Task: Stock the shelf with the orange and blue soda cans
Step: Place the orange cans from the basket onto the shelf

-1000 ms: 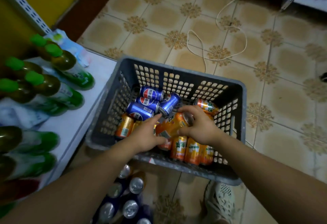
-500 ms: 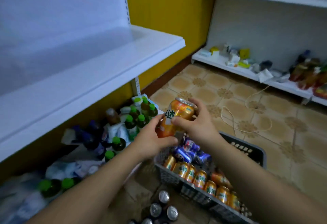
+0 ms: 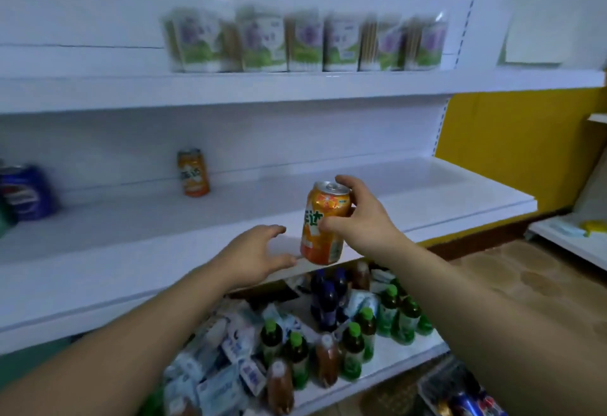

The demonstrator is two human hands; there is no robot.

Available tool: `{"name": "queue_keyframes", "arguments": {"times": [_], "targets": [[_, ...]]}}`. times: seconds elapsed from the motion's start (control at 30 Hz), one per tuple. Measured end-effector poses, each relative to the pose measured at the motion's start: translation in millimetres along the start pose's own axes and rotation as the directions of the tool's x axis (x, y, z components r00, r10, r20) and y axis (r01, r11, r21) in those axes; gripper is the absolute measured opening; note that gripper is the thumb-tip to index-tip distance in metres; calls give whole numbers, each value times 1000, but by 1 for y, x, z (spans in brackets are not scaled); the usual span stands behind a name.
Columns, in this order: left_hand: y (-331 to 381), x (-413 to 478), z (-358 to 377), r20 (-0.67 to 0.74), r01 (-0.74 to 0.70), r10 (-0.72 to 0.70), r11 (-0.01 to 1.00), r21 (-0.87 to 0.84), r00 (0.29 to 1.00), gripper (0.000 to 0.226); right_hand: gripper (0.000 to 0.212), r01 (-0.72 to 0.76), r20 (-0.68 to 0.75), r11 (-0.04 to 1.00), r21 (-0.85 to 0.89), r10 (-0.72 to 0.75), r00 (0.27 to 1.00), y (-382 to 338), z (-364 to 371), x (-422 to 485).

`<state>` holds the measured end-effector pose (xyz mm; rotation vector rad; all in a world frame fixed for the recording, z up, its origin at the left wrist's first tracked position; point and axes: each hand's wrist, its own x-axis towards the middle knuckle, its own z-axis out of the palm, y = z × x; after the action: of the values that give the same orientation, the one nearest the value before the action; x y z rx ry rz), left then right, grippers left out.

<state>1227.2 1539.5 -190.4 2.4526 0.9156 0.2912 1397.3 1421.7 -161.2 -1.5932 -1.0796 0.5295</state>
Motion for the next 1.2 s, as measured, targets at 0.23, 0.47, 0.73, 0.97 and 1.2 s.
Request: {"name": "queue_keyframes", "arguments": {"times": [0.23,0.47,0.73,0.97,1.2], "targets": [[-129,-23,-50,4,320,-349,866,384,937,74,84,14,153,998,-57,-5,988,-10,92,43],[-156,-13,-42,-44,404,-416,843,355,908,79,87,31,179,998,-63,-19,984,1,130,74],[-161,-14,-39,-83,406,-402,850,335,912,81,83,137,1,985,-104,-138,990,20,152,76],[-163,-13,-38,-92,400,-392,856,328,915,80,83,131,45,975,-182,-125,991,44,171,109],[-165,-13,-37,-95,394,-385,866,307,918,80,82,123,66,942,-313,-108,992,44,196,159]]}}
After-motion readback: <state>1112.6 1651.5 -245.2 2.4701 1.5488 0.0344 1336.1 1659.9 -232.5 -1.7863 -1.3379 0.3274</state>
